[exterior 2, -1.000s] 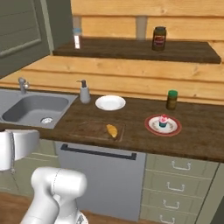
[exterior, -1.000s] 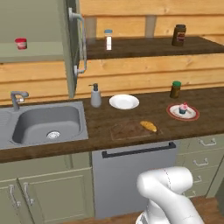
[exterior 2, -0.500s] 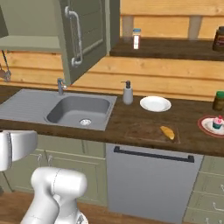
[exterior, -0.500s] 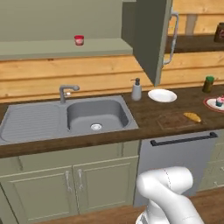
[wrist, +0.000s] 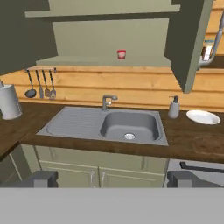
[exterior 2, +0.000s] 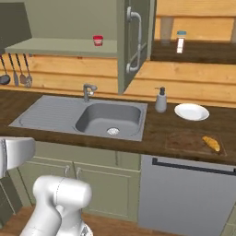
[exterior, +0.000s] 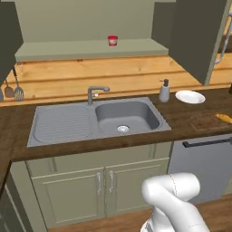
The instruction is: From the different types of pastries on the counter, select a croissant and place it on the cutting board. Then retrieve a jar of jam from the cabinet and place it alongside the croissant on the cutting board.
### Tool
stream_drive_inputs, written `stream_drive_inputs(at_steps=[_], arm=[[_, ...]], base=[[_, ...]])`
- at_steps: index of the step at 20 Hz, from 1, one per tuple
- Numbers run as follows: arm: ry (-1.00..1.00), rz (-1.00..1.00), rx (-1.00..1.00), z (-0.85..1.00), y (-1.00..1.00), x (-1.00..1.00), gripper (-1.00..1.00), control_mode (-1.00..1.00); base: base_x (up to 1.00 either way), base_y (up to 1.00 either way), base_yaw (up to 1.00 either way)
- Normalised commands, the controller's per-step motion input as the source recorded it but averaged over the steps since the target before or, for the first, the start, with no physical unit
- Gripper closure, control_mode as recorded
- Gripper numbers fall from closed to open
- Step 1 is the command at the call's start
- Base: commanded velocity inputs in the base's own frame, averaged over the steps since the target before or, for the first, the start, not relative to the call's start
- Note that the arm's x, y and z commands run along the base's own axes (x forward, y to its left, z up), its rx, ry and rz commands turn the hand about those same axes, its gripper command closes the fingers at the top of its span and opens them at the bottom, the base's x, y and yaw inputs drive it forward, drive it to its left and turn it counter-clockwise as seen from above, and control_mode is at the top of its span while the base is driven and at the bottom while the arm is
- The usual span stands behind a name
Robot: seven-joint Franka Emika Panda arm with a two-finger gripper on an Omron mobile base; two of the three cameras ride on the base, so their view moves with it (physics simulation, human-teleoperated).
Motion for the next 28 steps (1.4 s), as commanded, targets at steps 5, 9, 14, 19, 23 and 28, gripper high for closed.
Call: stream_drive_inputs(at_steps=[5, 9, 14, 19, 23, 28], arm=[[0.00, 0.00, 0.00, 0.00, 0.00, 0.00, -1.00, 1.00], [0.00, 0.00, 0.00, 0.00, 0.00, 0.00, -1.00, 1.00], [0.00, 0.00, 0.00, 0.00, 0.00, 0.00, -1.00, 1.00], [0.00, 0.00, 0.00, 0.00, 0.00, 0.00, -1.00, 1.00], [0.00, 0.00, 0.00, 0.00, 0.00, 0.00, -1.00, 1.00], [0.00, 0.00, 0.00, 0.00, 0.00, 0.00, -1.00, 1.00]], base=[[0.79, 0.47, 0.00], [1.00, 0.68, 0.00], [1.00, 0.24, 0.00], [1.00, 0.01, 0.01], [1.00, 0.01, 0.00], [0.26, 0.07, 0.00]])
